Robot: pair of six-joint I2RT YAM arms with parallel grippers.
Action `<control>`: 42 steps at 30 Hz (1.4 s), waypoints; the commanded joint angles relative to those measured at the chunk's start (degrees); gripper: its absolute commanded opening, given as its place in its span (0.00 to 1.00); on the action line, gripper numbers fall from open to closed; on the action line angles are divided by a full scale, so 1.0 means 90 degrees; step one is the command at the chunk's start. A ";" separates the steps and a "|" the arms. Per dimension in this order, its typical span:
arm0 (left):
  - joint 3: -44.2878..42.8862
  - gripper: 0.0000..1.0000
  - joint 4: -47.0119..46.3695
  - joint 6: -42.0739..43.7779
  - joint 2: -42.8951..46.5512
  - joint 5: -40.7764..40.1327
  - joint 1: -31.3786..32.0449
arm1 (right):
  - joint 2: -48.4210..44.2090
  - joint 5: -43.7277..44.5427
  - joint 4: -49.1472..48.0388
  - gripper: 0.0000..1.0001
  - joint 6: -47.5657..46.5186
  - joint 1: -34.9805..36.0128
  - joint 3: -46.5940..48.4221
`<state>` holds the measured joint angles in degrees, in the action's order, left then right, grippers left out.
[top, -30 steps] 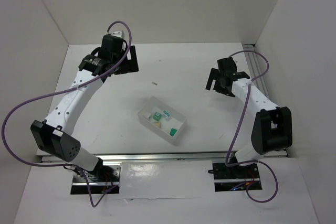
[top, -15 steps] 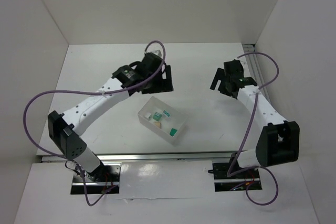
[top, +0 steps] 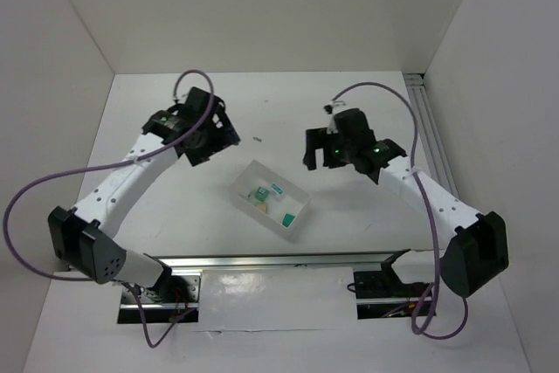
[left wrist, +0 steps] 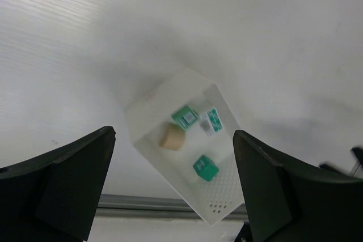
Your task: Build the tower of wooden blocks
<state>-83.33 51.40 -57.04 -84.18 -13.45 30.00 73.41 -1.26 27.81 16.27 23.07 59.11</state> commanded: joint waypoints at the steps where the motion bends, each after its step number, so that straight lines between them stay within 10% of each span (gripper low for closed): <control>1: 0.0284 0.99 -0.0037 0.0272 0.0700 0.0215 -0.0773 | -0.0003 -0.0486 -0.0415 1.00 -0.0509 0.1405 0.0510; 8: 0.0703 1.00 -0.0037 0.1131 0.1091 0.0556 -0.2325 | 0.1499 0.0216 0.0171 1.00 -0.0714 0.3759 0.1332; 17: 0.1045 1.00 -0.0174 0.1581 0.1365 0.1064 -0.3313 | 0.2672 0.0822 0.0171 0.87 -0.0548 0.4496 0.1450; 27: 0.1173 1.00 -0.0310 0.1884 0.1424 0.1348 -0.3743 | 0.3562 0.1302 0.0620 0.00 -0.0490 0.4508 0.2501; 34: 0.0987 1.00 -0.0310 0.2148 0.1619 0.1339 -0.4027 | 0.3807 -0.1008 0.0505 0.00 0.0288 0.3268 0.3685; 42: 0.0978 1.00 -0.0368 0.2148 0.1678 0.1358 -0.4085 | 0.4634 -0.3948 -0.2151 0.00 0.2164 0.2164 0.3968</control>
<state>-72.77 49.45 -38.96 -70.52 -1.63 -6.35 111.42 -22.57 21.52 26.50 43.70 90.85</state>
